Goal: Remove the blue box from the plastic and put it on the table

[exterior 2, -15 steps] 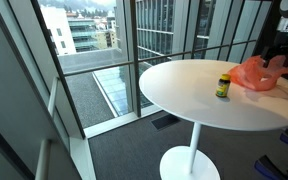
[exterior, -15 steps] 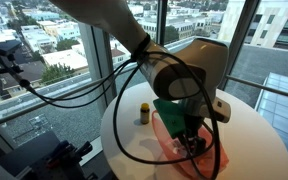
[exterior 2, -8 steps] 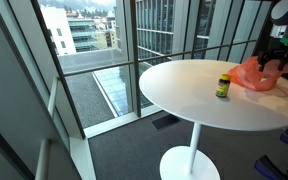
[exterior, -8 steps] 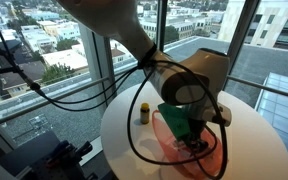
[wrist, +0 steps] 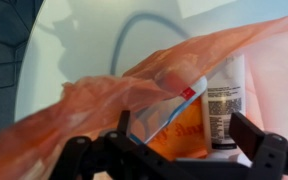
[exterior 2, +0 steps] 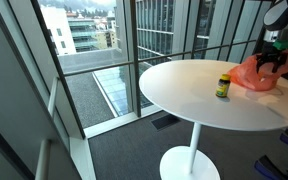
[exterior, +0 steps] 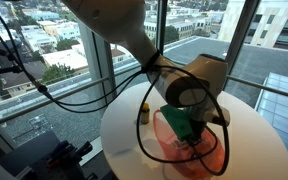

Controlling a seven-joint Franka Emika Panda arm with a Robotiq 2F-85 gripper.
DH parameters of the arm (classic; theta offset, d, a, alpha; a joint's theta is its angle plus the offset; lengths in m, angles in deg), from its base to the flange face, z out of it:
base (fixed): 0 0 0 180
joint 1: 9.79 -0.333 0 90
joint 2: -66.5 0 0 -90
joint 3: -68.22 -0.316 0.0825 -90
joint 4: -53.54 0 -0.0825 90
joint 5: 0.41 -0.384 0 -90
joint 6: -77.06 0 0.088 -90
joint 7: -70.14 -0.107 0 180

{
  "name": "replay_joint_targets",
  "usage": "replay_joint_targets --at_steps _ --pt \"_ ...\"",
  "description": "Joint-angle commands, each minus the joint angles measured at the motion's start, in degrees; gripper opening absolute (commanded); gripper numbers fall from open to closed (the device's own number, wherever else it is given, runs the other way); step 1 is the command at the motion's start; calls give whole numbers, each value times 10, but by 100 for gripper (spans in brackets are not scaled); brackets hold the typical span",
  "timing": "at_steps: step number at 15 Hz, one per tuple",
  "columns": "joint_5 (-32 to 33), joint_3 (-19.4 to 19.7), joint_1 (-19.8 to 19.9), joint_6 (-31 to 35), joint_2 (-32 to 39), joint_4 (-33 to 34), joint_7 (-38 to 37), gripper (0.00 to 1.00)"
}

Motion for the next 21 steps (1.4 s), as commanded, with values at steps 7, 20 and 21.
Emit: replay_joint_targets --at_steps 7,20,21 --pt "-9 -6 -2 35 -19 0 -5 100" --pt "-17 -3 -3 29 -32 -3 -22 100" --pt "-15 -1 -3 28 -32 -7 -25 100"
